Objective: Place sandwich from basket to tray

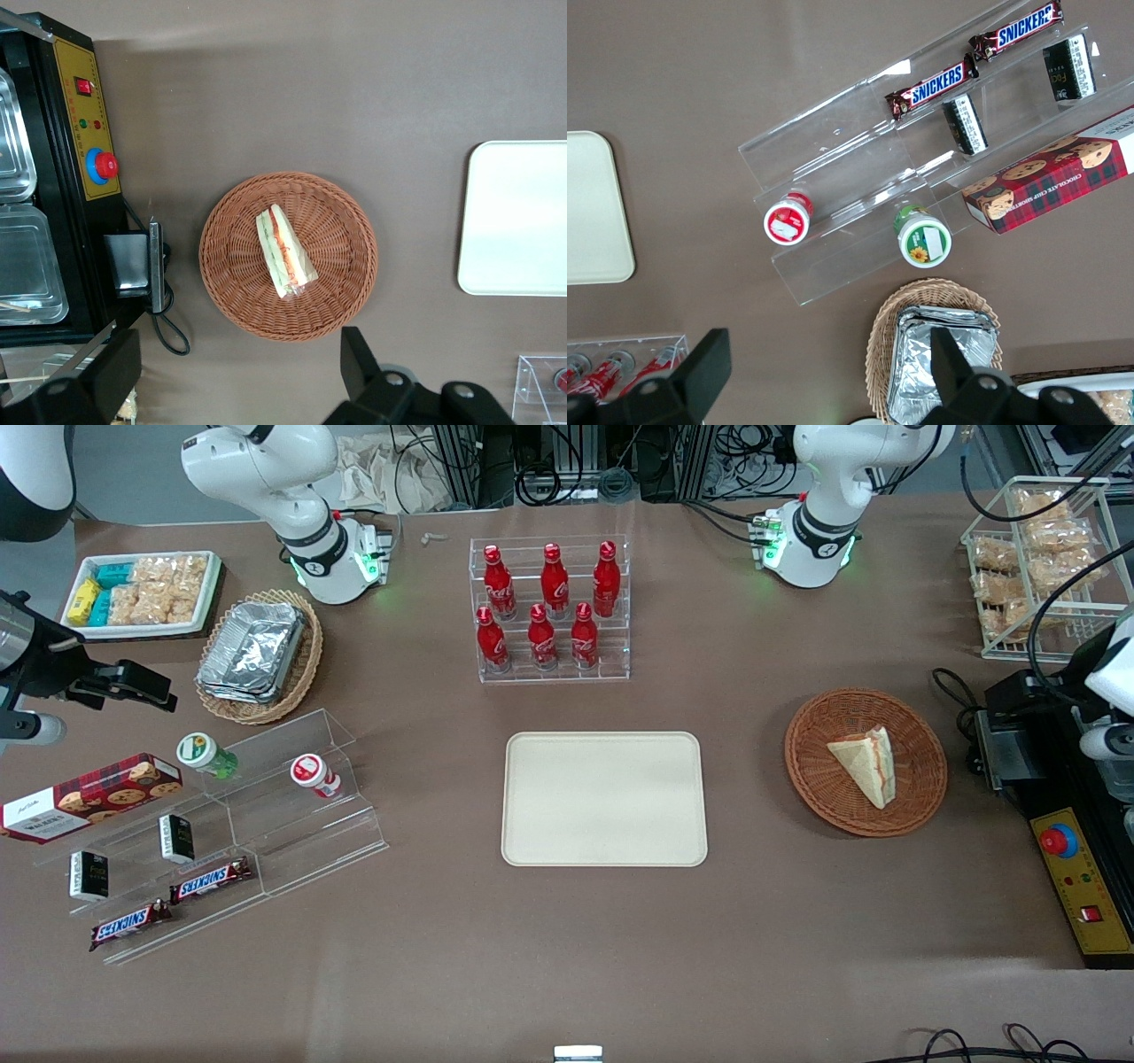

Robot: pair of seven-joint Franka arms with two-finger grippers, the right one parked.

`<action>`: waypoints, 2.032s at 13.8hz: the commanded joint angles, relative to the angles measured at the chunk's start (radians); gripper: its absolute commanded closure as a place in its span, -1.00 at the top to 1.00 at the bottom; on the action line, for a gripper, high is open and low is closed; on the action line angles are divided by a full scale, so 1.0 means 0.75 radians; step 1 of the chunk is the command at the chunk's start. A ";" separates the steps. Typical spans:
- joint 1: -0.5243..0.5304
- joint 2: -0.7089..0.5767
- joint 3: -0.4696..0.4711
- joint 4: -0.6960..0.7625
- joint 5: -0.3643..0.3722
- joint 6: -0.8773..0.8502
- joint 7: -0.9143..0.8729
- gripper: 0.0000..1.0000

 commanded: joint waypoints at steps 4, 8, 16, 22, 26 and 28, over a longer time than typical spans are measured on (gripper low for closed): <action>-0.014 0.000 0.011 0.025 -0.025 -0.022 -0.027 1.00; -0.016 -0.026 0.013 -0.062 -0.025 -0.030 -0.048 1.00; -0.008 -0.247 0.019 -0.544 -0.027 0.235 -0.064 1.00; -0.006 -0.298 0.019 -0.862 -0.027 0.450 -0.162 1.00; 0.003 -0.311 0.023 -1.083 -0.027 0.699 -0.191 1.00; 0.003 -0.295 0.023 -1.157 -0.027 0.806 -0.195 1.00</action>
